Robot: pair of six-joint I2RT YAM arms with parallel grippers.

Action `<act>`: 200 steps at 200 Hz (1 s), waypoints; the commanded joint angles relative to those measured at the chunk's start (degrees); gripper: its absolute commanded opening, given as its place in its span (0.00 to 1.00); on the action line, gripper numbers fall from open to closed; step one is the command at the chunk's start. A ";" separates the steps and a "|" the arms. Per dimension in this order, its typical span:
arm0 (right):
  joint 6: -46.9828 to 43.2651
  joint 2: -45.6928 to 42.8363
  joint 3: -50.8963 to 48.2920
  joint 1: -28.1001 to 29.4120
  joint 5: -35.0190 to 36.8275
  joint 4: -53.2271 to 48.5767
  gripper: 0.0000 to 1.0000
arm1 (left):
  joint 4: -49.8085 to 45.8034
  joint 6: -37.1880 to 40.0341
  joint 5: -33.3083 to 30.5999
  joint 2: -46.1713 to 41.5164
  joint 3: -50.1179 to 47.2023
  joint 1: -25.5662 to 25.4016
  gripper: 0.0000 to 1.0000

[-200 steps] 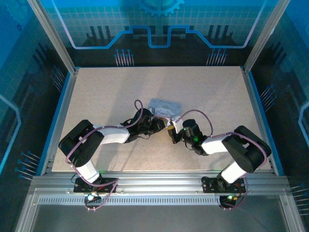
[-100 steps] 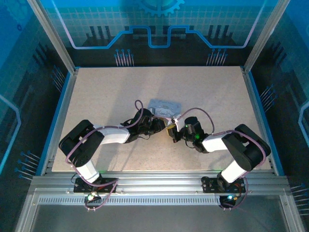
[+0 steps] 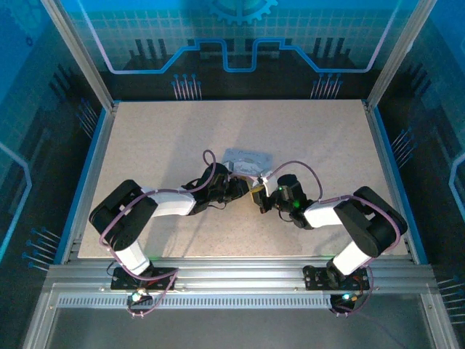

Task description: Unlock the padlock with the key

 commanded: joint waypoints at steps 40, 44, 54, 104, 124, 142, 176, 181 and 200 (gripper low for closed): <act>1.96 -0.44 3.29 -0.52 1.14 11.34 0.07 | -0.99 -1.72 7.18 2.35 1.10 -3.09 0.19; 2.01 -0.32 2.97 -0.52 1.21 11.33 0.07 | -0.88 -1.79 7.16 2.54 1.05 -3.07 0.19; 2.29 0.03 2.12 -0.50 1.32 11.89 0.07 | -0.45 -1.90 7.32 2.91 1.11 -3.08 0.19; 1.61 1.68 -0.16 -0.34 1.80 9.97 0.07 | 2.57 -3.11 7.42 6.35 0.94 -3.55 0.20; 1.30 2.23 -1.14 -0.35 2.06 9.72 0.07 | 3.19 -3.22 7.36 7.55 0.96 -3.75 0.20; 1.39 2.94 -1.68 -0.41 2.08 9.51 0.07 | 3.65 -3.31 7.33 8.47 1.06 -3.83 0.22; 2.14 4.11 -2.02 -0.34 2.80 8.23 0.07 | 2.67 -2.46 6.43 8.00 1.04 -3.82 0.32; 2.29 4.25 -2.06 -0.34 2.89 8.26 0.07 | 2.31 -2.15 6.18 7.67 1.00 -3.80 0.34; 2.69 4.84 -2.25 -0.35 3.48 7.47 0.07 | 0.66 -1.14 5.32 6.26 0.88 -3.73 0.40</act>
